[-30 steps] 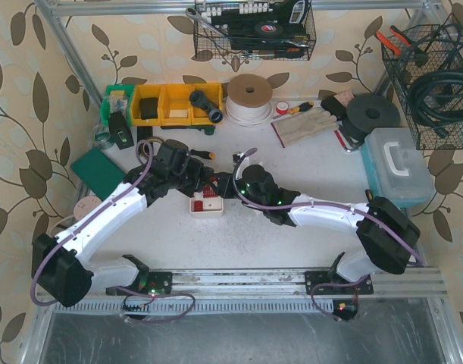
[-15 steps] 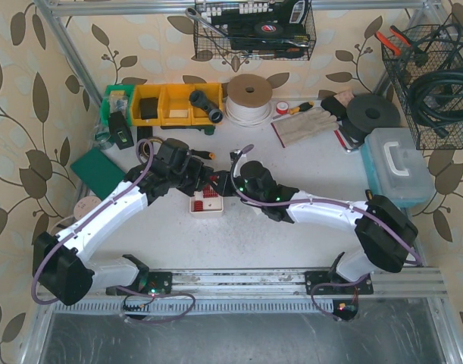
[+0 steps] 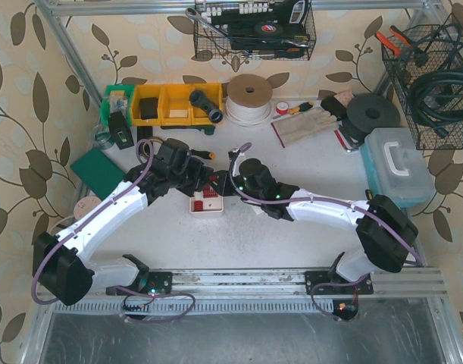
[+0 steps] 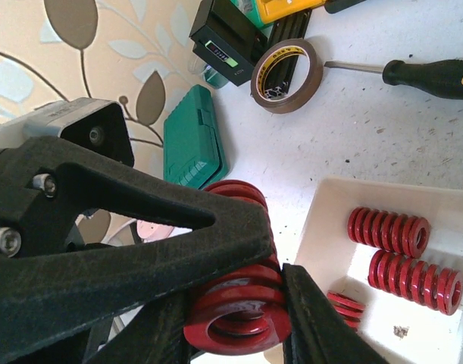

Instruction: Install the large spring

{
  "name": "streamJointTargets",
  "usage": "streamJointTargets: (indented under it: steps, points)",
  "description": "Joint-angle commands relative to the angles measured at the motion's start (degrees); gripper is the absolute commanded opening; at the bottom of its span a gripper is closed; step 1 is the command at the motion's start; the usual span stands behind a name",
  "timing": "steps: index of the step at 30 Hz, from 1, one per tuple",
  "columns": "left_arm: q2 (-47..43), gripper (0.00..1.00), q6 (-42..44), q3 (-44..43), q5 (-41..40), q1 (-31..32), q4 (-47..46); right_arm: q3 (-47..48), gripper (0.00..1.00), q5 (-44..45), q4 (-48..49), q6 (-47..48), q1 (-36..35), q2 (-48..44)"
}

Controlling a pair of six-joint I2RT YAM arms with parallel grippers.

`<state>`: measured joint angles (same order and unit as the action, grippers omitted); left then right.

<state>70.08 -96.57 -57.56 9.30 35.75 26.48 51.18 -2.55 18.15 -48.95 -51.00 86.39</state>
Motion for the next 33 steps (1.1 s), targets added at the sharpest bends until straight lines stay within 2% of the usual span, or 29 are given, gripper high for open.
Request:
streamJointTargets:
  steps: [1, 8, 10, 12, 14, 17, 22, 25, 30, 33]
  points:
    - [-1.18, 0.0, -0.15, -1.59, 1.36, 0.82, -1.96, 1.78, 0.0, -1.26, -1.98, 1.88, 0.02, 0.73]
    - [-1.42, 0.0, 0.04, -1.25, 1.12, 0.84, -1.92, 1.31, 0.0, -0.53, -1.98, 1.76, 0.17, 0.15]
    - [-1.65, 0.18, 0.15, -1.09, 0.89, 0.82, -1.59, 1.23, 0.0, -0.89, -1.98, 1.75, 0.31, 0.17]
    - [-1.98, 0.42, 0.33, -0.93, 0.29, 0.77, -1.5, 1.1, 0.0, -1.2, -2.14, 1.7, 0.53, 0.14]
    - [-2.35, 0.61, 0.58, -0.87, -0.26, 0.73, -0.93, 0.9, 0.0, -1.4, -2.12, 1.67, 0.74, 0.01]
    - [-2.36, 0.73, 1.91, -2.07, -1.12, 0.68, 1.44, 0.75, 0.0, -1.41, -2.88, 1.92, 1.43, -0.49]
    - [-2.47, 0.77, 6.25, -4.92, -3.23, 0.55, 5.61, 0.93, 0.0, -1.72, -6.11, 3.02, 3.33, -1.97]
    - [-2.16, 0.78, 12.87, -8.3, -6.58, 0.42, 10.73, 2.54, 0.0, -2.43, -11.21, 5.3, 4.42, -3.49]
    - [-0.17, 0.78, 30.24, -12.62, -11.31, 0.45, 16.22, 8.1, 0.0, 1.1, -27.7, 14.69, 4.94, -6.14]
    - [-0.49, 0.76, 39.07, -10.89, -14.21, 1.3, 16.18, 12.0, 0.0, 3.9, -38.21, 20.94, 4.95, -6.6]
